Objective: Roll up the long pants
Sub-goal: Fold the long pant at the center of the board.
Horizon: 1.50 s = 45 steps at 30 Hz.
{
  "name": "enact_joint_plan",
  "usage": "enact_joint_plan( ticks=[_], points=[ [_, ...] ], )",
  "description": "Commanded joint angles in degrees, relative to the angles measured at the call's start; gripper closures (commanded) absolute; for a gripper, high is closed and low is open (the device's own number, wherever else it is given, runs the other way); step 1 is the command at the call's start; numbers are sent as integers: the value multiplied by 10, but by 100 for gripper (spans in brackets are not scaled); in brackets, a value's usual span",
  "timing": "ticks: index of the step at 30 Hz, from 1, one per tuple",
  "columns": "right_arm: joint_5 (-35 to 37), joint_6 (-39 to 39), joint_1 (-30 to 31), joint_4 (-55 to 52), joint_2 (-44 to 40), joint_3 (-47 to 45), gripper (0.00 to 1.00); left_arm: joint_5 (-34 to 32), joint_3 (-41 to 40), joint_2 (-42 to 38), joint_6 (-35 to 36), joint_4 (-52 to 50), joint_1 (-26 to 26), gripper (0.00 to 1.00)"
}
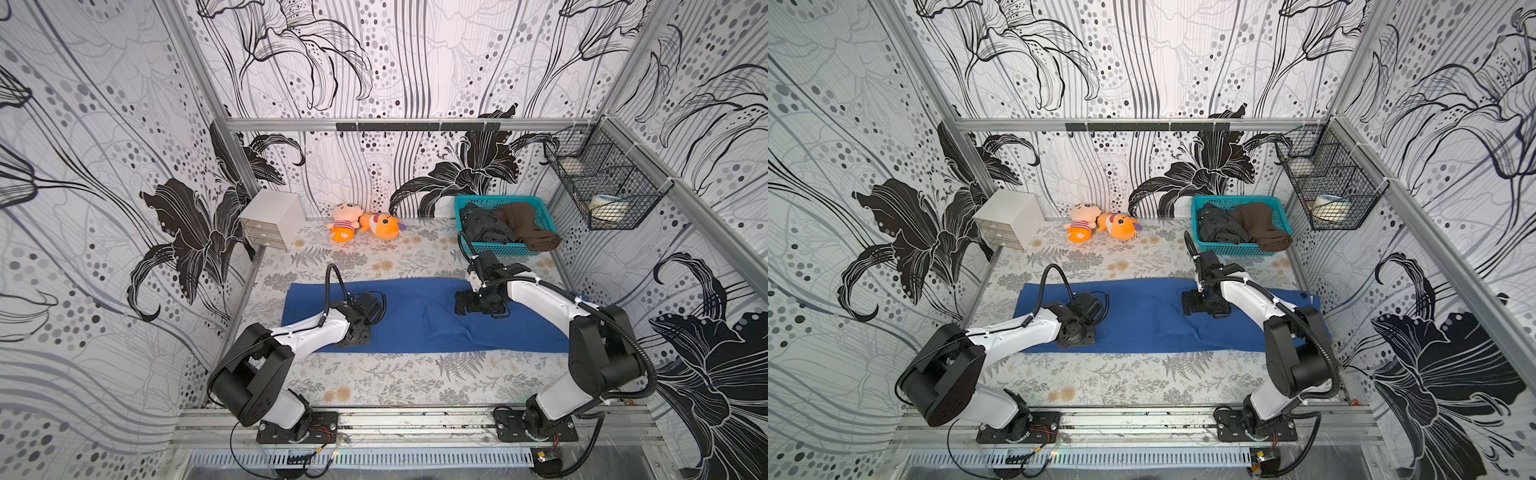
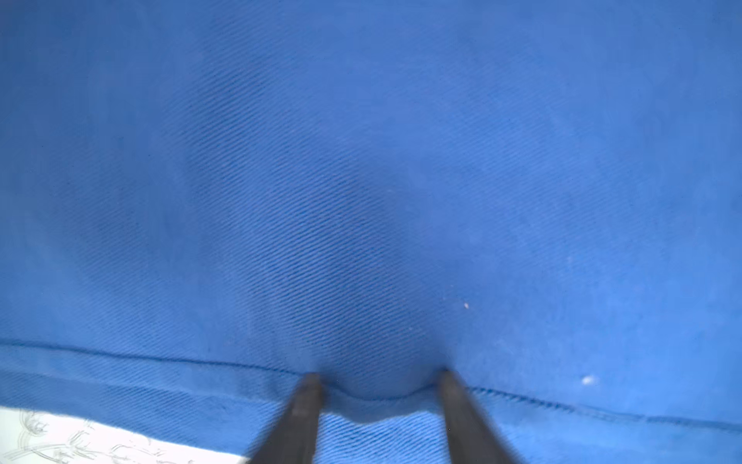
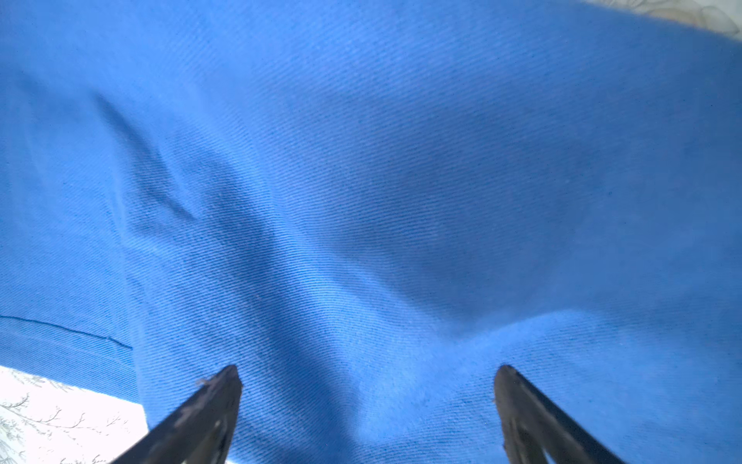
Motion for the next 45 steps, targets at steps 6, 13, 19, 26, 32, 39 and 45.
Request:
enact_joint_plan(
  ticks=[6,13,19,26,32,39,45],
  points=[
    [-3,-7,-3,1,5,-12,0,-34,-15,-14,-12,-14,4,100],
    [18,-2,-4,2,23,-14,0,-34,-41,-59,-42,-28,32,100],
    [26,28,-68,6,73,-22,0,-23,-75,-62,-73,-10,40,100],
    [89,39,-140,2,107,0,0,-30,-73,-61,-79,-15,41,100],
    [132,32,-160,-5,140,42,0,-29,-71,-57,-69,-12,44,100],
    [326,29,-160,-51,148,83,0,-29,-73,-60,-70,-12,44,100],
    [326,43,-160,-11,66,42,0,-32,-57,-58,-58,-24,45,100]
  ],
)
